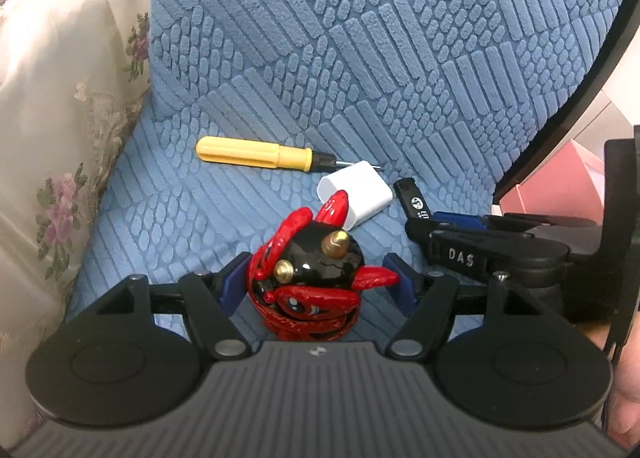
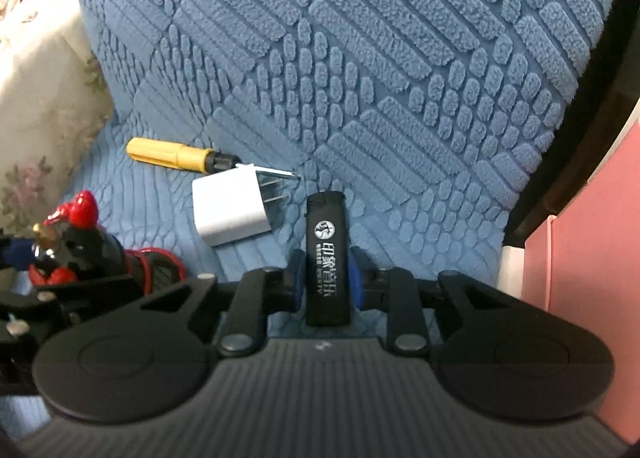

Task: Organize rigid objects
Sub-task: 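Carry the lion toy and power bank in both tools toward the pink box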

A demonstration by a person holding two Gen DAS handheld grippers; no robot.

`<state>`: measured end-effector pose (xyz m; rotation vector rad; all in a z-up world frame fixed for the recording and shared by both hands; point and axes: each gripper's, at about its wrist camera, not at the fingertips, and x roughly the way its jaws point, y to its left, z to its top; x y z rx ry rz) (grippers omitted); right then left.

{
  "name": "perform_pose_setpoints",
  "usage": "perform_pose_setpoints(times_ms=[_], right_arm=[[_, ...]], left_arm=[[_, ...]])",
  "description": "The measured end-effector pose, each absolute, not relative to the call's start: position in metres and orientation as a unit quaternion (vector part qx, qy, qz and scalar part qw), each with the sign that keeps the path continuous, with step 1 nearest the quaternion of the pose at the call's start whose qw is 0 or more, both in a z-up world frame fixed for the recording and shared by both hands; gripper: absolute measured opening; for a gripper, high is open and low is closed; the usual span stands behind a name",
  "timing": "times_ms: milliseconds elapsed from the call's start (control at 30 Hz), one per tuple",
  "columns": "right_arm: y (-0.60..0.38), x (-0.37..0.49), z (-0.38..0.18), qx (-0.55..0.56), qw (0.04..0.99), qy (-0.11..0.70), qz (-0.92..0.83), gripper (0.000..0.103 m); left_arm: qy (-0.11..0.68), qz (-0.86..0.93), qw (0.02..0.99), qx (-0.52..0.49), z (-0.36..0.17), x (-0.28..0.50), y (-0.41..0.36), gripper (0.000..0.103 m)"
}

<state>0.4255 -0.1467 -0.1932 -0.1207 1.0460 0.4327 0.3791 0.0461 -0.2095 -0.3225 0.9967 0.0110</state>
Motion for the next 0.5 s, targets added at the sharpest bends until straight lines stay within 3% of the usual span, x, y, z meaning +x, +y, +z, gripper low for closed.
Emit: perform_pose_setpoints(times_ms=[500], right_arm=[[-0.173,0.399,-0.157,-0.001,0.86,0.474,0.191,0.025]], left_arm=[[0.453,0.007,0.875,-0.171,-0.195,0.371,0.047,0.075]])
